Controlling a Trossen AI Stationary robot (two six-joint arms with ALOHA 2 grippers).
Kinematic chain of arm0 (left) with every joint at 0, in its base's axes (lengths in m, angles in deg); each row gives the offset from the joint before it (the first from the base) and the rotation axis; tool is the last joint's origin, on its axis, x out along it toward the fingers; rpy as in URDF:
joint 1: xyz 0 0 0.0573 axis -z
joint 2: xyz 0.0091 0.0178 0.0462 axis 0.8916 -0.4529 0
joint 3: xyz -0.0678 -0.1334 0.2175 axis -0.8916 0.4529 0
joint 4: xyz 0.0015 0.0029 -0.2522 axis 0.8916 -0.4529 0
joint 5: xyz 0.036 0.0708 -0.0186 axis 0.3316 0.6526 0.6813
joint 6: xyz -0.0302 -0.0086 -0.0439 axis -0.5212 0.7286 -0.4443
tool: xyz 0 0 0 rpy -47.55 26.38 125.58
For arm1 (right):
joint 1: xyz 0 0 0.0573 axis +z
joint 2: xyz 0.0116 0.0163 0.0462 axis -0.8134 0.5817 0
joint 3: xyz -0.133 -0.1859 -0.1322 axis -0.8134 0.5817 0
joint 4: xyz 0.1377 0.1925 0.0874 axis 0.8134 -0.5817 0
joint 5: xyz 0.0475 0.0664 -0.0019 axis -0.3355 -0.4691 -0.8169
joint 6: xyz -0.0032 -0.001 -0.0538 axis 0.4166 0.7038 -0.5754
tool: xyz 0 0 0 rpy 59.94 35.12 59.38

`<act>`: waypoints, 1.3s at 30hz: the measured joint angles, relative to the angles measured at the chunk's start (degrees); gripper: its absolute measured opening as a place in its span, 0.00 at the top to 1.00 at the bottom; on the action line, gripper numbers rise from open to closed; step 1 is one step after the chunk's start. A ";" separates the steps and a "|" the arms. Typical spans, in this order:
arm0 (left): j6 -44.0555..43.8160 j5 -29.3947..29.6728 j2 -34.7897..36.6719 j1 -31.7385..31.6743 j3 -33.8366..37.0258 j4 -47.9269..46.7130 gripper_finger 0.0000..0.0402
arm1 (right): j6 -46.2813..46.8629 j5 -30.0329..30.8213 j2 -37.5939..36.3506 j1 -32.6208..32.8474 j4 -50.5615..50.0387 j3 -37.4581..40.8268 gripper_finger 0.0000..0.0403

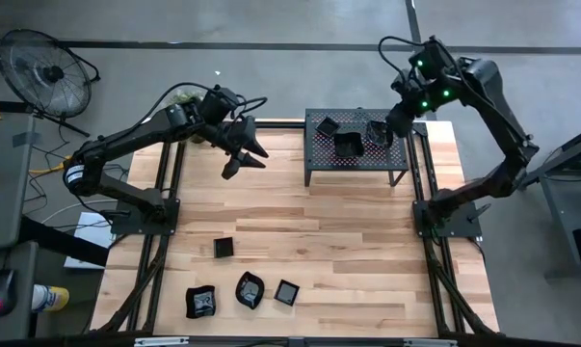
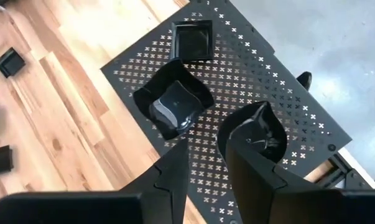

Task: Pick & Place Mini shaped plates
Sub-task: Stack the black square plate on top of the black square plates on the shelf

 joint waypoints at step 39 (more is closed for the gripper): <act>-42.20 19.10 14.74 19.08 26.18 5.73 0.62 | 28.35 2.27 -43.44 30.38 42.15 59.08 0.74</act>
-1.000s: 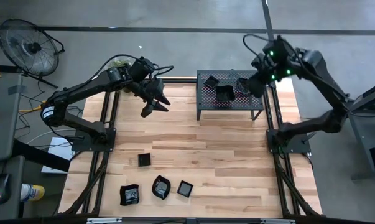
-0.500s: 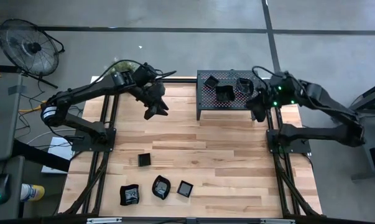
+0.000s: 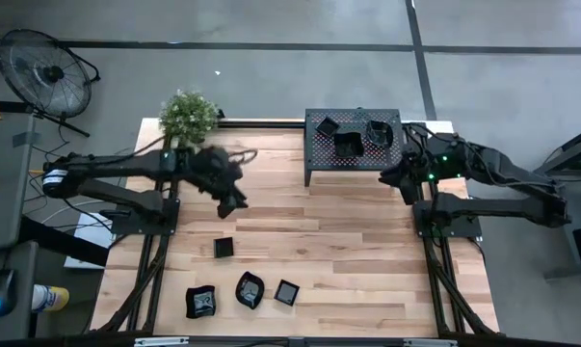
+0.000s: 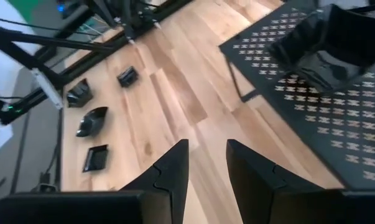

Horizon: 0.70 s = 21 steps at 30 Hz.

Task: Pick & Place Mini shaped plates
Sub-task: Stack the black square plate on top of the black square plates on the shelf

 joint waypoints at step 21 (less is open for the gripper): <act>-20.34 12.90 -3.98 20.84 7.52 -5.78 0.62 | 4.53 7.82 -3.46 17.95 4.51 4.89 0.74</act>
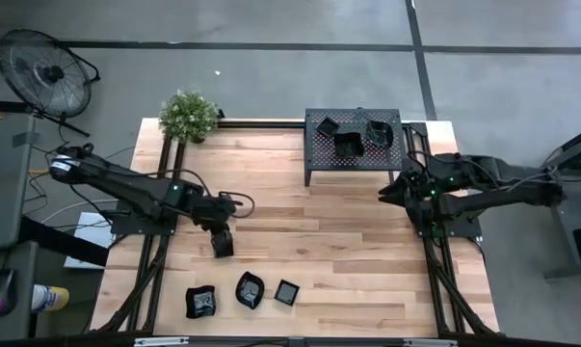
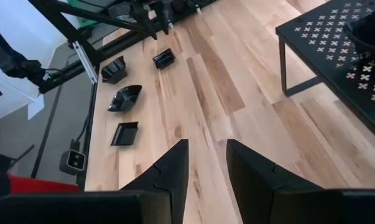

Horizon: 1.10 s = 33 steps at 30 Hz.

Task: Pick & Place Mini shaped plates
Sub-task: Stack the black square plate on top of the black square plates on the shelf

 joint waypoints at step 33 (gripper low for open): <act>14.20 -1.47 -6.89 -0.12 4.64 -0.76 0.62 | 7.92 13.25 -2.95 16.14 6.53 6.57 0.74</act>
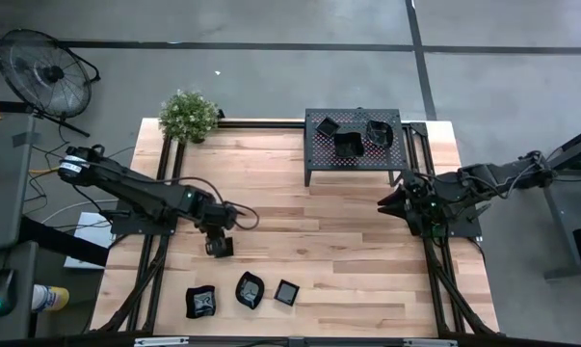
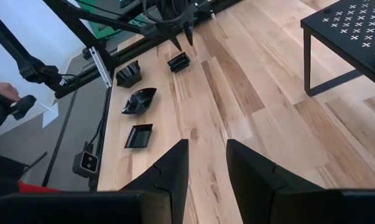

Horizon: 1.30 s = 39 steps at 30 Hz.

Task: Pick & Place Mini shaped plates
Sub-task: Stack the black square plate on top of the black square plates on the shelf

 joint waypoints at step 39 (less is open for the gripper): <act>6.44 -2.44 -3.34 -0.02 4.69 7.41 0.62 | -0.52 1.44 1.64 0.92 2.28 -0.07 0.74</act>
